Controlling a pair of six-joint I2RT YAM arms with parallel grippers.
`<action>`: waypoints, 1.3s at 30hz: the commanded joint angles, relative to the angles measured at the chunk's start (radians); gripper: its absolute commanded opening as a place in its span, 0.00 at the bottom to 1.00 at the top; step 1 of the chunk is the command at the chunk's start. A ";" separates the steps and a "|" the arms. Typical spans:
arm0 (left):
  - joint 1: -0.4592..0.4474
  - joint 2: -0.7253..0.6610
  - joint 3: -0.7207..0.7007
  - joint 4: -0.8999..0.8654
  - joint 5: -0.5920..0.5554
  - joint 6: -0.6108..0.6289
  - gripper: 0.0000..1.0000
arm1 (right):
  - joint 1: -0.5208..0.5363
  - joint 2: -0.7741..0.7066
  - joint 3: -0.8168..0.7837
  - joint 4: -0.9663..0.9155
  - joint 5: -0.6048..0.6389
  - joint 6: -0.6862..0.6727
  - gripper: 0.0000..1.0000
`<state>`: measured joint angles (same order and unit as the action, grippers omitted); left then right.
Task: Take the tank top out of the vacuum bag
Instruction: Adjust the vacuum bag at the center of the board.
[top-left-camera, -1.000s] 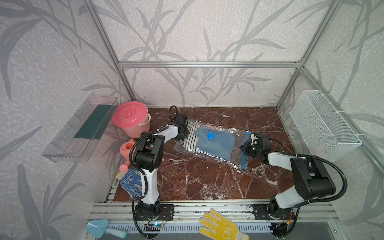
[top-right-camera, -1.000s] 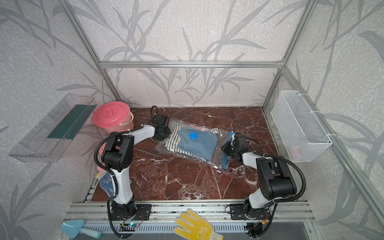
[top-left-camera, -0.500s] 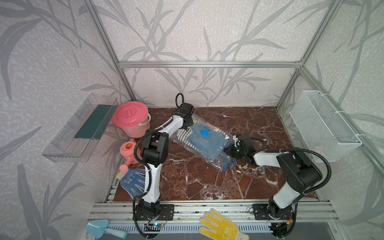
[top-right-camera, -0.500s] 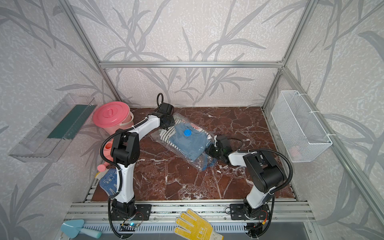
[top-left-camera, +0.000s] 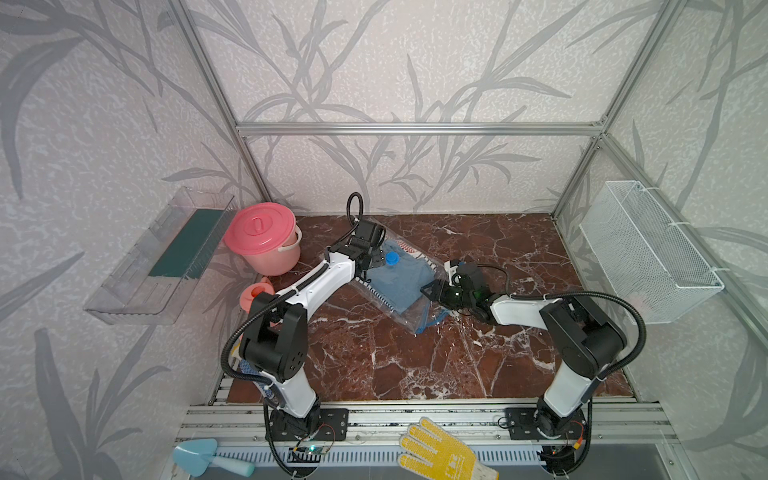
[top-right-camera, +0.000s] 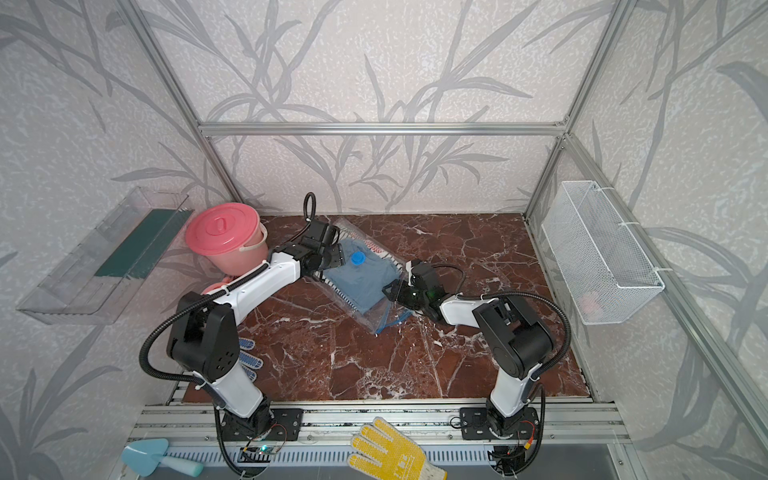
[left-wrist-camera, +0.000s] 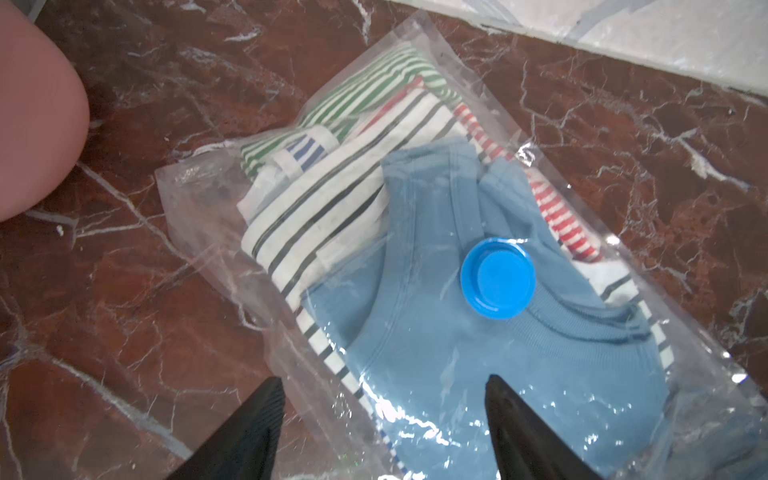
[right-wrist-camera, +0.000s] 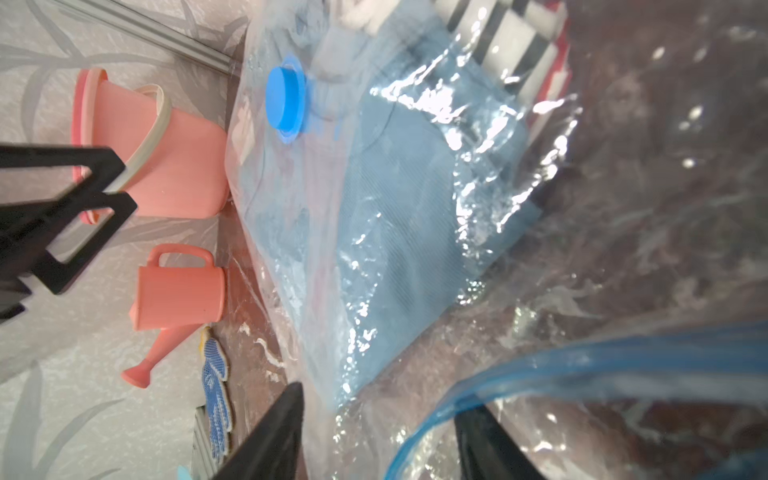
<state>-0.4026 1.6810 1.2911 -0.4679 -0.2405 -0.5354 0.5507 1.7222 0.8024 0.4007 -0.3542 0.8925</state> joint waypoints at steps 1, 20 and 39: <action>-0.034 -0.093 -0.059 0.022 -0.003 -0.010 0.78 | -0.001 -0.113 -0.026 -0.088 0.028 -0.060 0.79; -0.324 -0.057 -0.134 0.138 0.110 0.138 0.78 | -0.048 -0.697 -0.331 -0.414 0.262 -0.176 0.99; -0.004 -0.006 -0.112 0.064 -0.218 -0.192 0.87 | -0.109 -0.848 -0.312 -0.622 0.176 -0.300 0.99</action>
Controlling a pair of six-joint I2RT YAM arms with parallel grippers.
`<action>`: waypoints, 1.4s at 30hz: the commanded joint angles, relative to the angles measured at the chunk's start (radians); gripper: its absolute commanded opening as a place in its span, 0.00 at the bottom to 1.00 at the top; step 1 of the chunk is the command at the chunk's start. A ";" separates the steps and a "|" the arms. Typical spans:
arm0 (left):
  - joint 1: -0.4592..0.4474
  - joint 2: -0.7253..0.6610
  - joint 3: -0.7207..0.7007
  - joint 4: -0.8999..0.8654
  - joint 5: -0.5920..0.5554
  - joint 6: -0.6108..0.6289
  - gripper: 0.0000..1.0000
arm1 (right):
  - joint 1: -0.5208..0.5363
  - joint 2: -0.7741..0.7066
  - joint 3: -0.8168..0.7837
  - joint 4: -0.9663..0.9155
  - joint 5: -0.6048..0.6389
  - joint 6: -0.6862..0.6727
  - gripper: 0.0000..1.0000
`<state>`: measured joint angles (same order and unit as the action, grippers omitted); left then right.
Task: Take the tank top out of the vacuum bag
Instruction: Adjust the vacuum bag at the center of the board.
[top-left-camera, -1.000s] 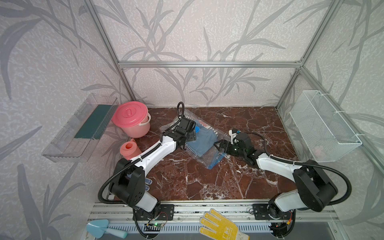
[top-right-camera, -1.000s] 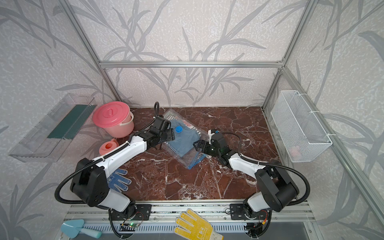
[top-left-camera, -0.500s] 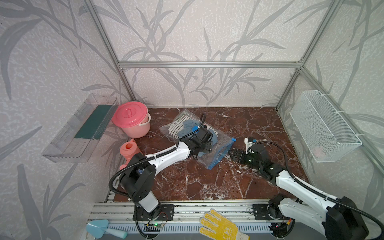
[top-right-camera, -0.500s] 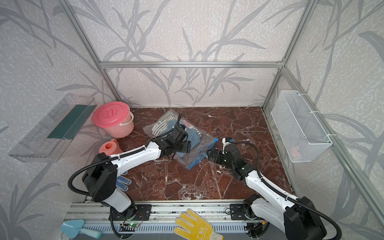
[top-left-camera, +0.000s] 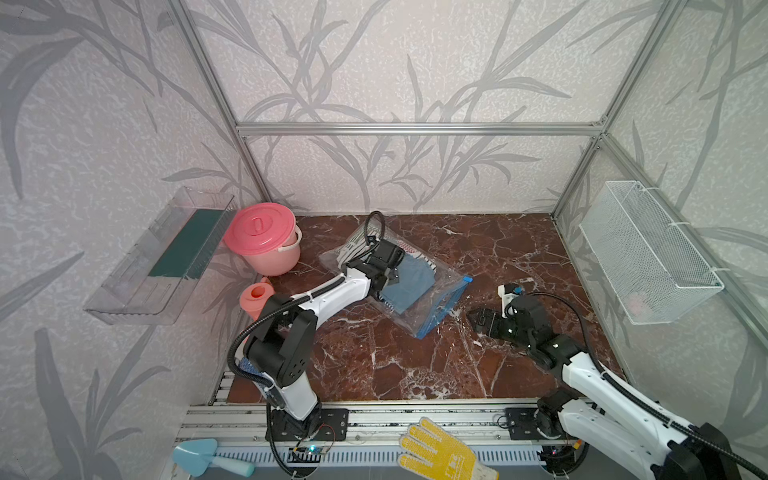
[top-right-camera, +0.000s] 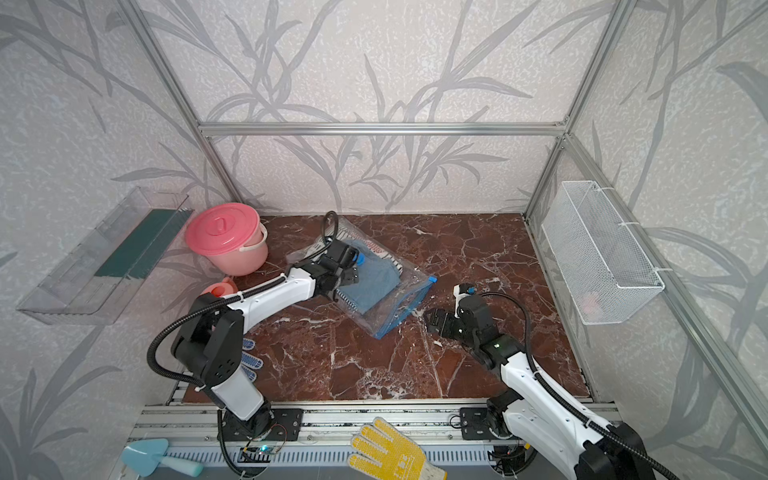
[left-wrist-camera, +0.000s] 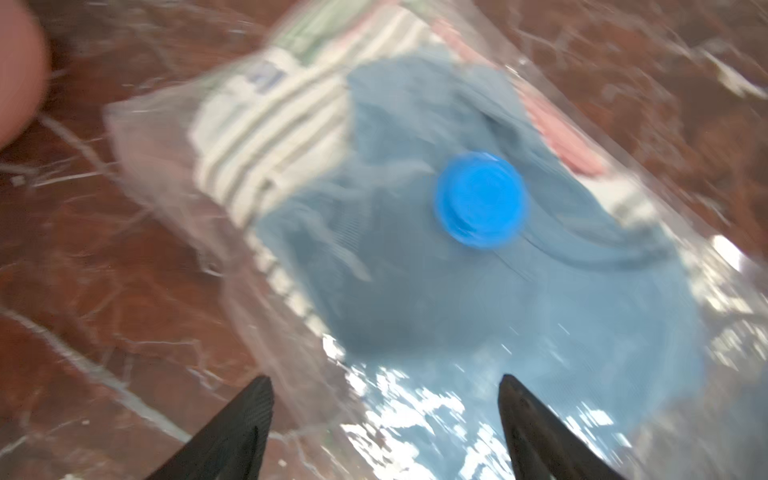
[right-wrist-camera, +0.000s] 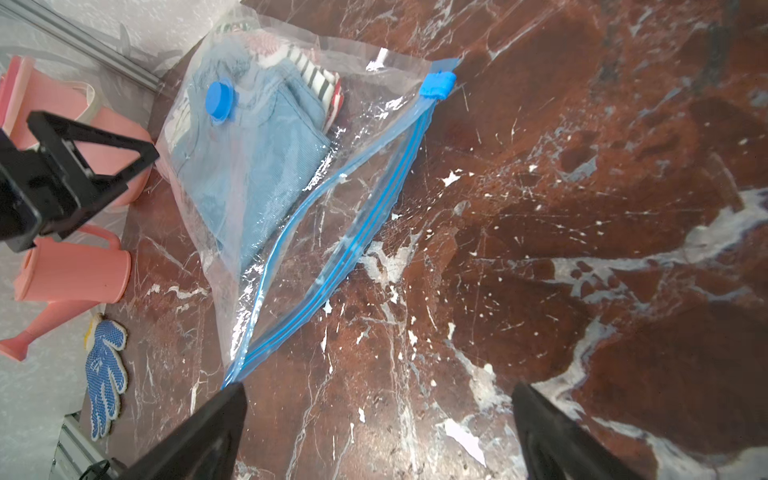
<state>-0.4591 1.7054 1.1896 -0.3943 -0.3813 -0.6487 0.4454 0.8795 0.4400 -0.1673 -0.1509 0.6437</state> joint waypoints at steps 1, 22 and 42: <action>0.083 -0.015 -0.006 -0.002 -0.073 -0.084 0.88 | -0.004 -0.002 0.055 -0.060 -0.028 -0.052 0.99; 0.440 0.277 0.119 0.124 0.293 -0.143 0.78 | -0.004 0.019 0.101 -0.074 -0.091 -0.096 0.99; 0.415 0.294 0.239 0.176 0.373 0.017 0.00 | -0.015 0.050 0.107 -0.086 -0.059 -0.110 0.99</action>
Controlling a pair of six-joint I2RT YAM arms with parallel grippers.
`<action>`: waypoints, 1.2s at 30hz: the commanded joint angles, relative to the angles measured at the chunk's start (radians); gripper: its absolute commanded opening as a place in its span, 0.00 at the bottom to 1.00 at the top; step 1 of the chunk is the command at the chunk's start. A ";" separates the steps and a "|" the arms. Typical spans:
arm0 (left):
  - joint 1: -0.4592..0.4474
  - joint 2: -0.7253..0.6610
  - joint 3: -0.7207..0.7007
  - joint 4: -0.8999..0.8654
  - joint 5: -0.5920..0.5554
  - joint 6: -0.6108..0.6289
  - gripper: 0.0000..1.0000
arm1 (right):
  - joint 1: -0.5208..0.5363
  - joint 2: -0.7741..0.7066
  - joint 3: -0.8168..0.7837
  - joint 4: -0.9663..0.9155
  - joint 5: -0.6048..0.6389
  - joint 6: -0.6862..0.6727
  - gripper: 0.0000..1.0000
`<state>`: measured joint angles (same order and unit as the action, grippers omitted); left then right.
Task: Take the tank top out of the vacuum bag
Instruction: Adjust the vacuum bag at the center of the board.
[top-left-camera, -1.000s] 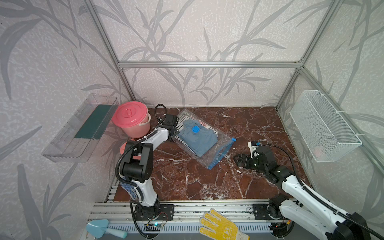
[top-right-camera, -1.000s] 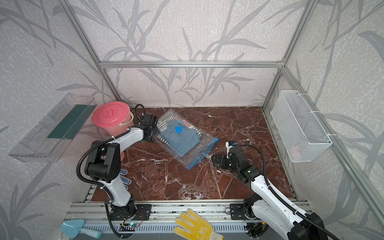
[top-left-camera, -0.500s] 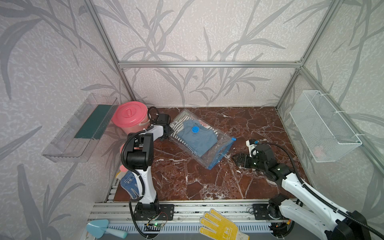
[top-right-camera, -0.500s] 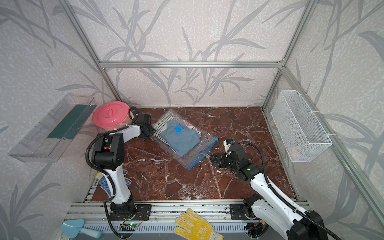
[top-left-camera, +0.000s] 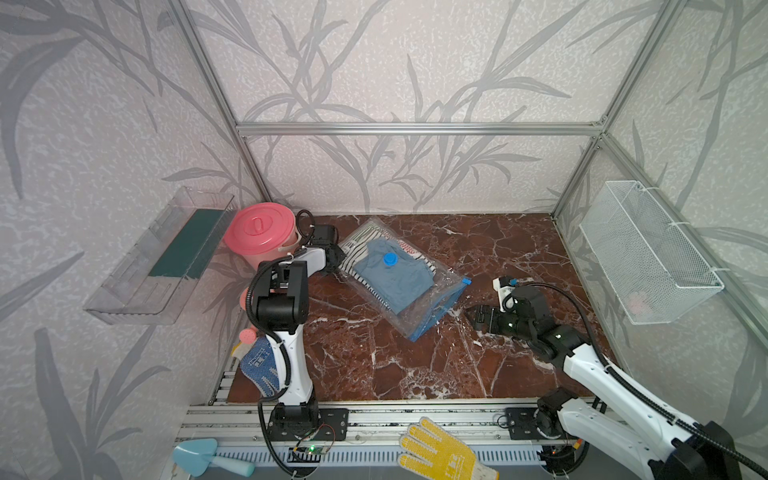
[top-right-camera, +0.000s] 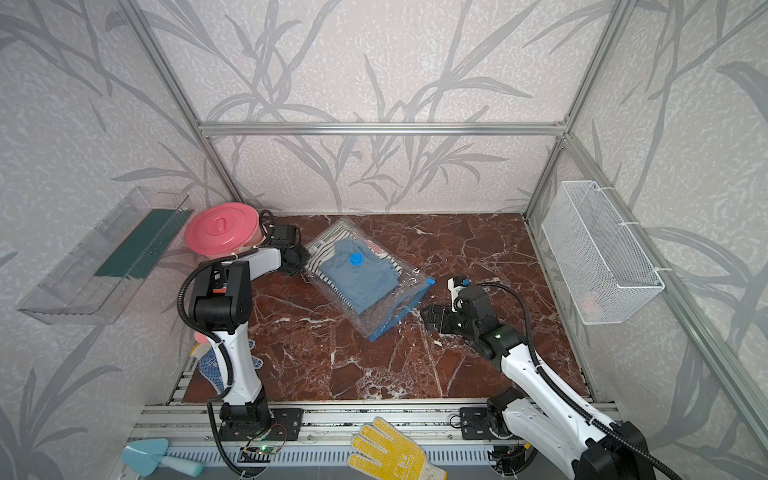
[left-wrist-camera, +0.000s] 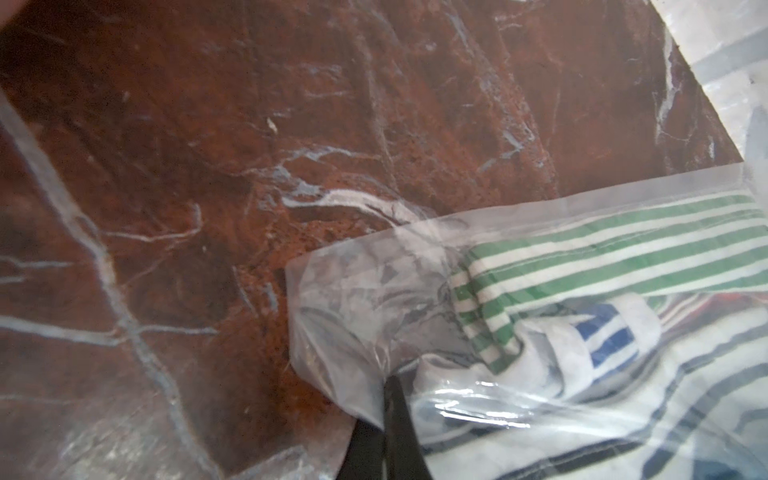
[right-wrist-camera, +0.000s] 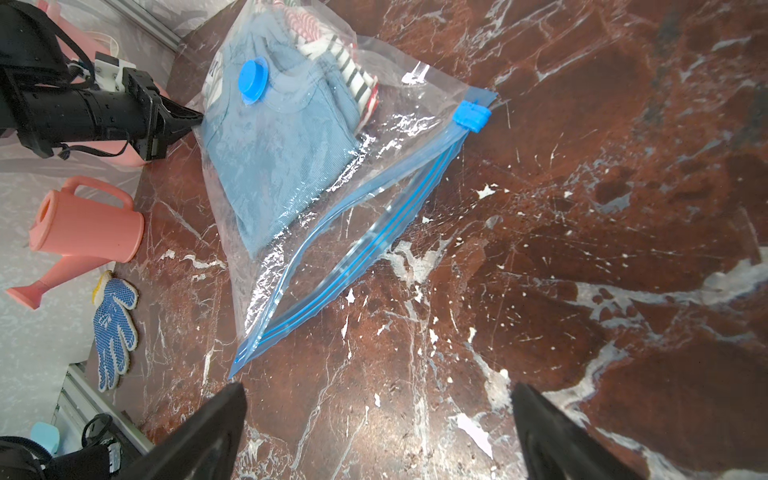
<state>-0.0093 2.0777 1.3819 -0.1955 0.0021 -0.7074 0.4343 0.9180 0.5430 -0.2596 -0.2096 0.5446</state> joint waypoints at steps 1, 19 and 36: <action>-0.051 -0.099 0.053 -0.025 -0.023 0.095 0.00 | -0.003 0.015 0.005 0.009 0.002 -0.012 0.99; -0.386 -0.567 -0.094 0.124 -0.179 0.377 0.00 | -0.003 0.125 0.062 0.062 0.002 -0.040 1.00; -0.490 -0.566 0.096 0.018 -0.215 0.431 0.00 | -0.003 0.251 0.116 0.167 -0.076 0.021 1.00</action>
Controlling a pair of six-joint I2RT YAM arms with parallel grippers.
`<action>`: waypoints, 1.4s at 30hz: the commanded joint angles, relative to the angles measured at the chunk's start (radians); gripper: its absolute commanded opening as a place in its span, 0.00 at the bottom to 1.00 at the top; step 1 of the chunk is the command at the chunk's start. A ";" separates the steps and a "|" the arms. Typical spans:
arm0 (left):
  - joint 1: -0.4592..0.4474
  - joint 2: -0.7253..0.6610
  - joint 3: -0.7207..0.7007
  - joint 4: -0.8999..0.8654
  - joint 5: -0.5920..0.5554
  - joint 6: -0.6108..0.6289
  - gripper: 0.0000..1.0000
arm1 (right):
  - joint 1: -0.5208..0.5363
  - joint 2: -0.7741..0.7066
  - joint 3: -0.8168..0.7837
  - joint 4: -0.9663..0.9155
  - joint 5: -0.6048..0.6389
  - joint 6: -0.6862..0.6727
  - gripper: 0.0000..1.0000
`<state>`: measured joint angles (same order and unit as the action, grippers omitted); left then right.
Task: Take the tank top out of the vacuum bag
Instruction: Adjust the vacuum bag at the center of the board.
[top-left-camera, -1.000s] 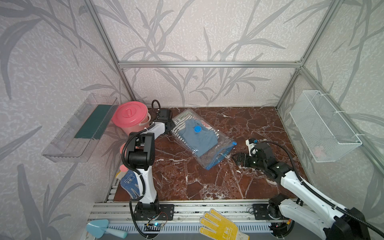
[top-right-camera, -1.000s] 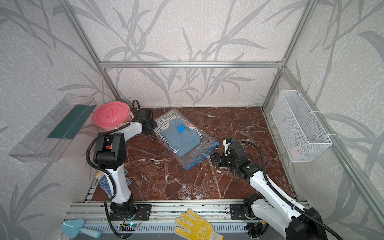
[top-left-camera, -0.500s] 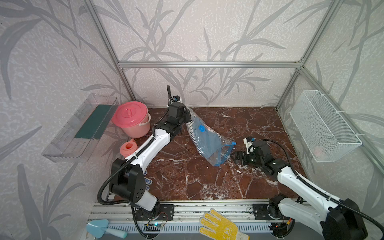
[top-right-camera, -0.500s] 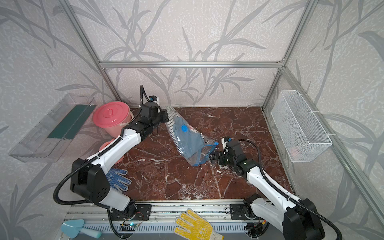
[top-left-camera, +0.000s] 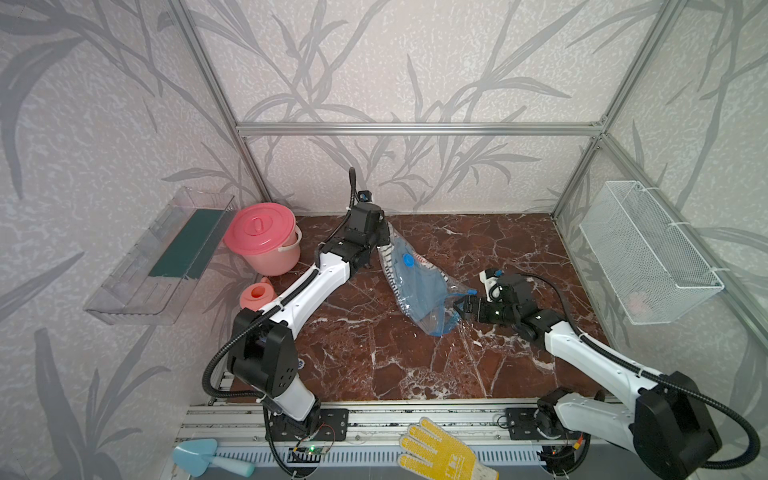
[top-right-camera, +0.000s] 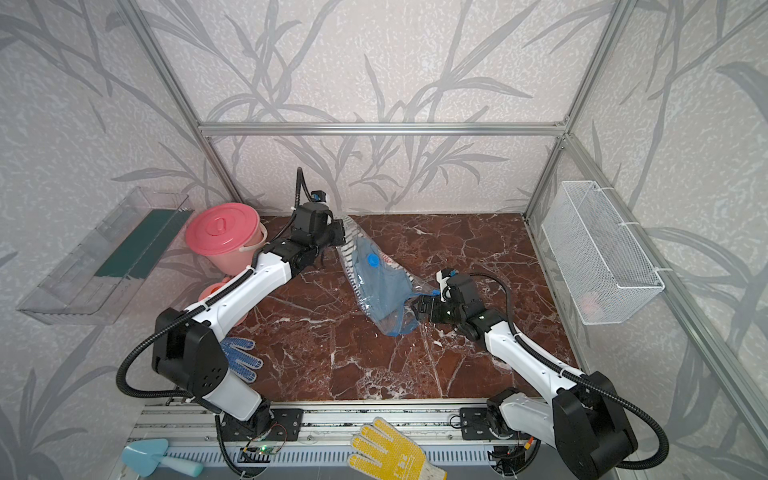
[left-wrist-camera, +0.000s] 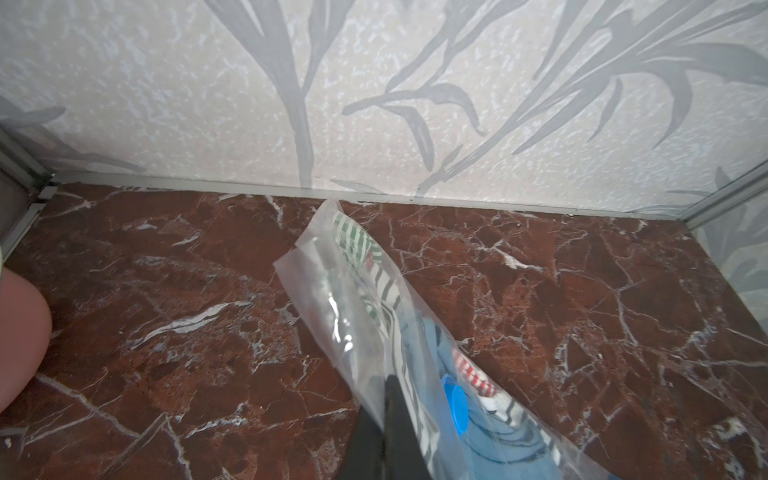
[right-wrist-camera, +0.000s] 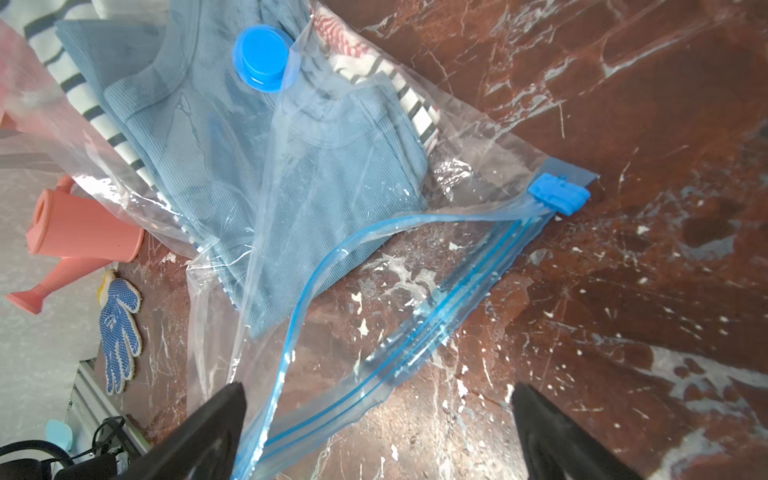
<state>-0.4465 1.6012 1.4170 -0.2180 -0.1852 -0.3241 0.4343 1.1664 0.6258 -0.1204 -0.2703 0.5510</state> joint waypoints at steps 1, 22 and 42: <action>-0.079 -0.118 0.049 0.045 -0.040 0.060 0.00 | -0.004 0.000 0.035 0.026 -0.015 0.016 1.00; -0.125 -0.057 -0.017 -0.189 -0.338 -0.121 0.00 | -0.003 0.012 0.016 0.023 -0.007 0.017 1.00; 0.248 -0.010 -0.194 -0.313 -0.077 -0.370 0.70 | -0.022 0.047 0.000 0.006 -0.014 0.007 1.00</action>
<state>-0.2451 1.5433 1.2411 -0.5114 -0.3412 -0.6403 0.4206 1.2049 0.6270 -0.1062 -0.2714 0.5602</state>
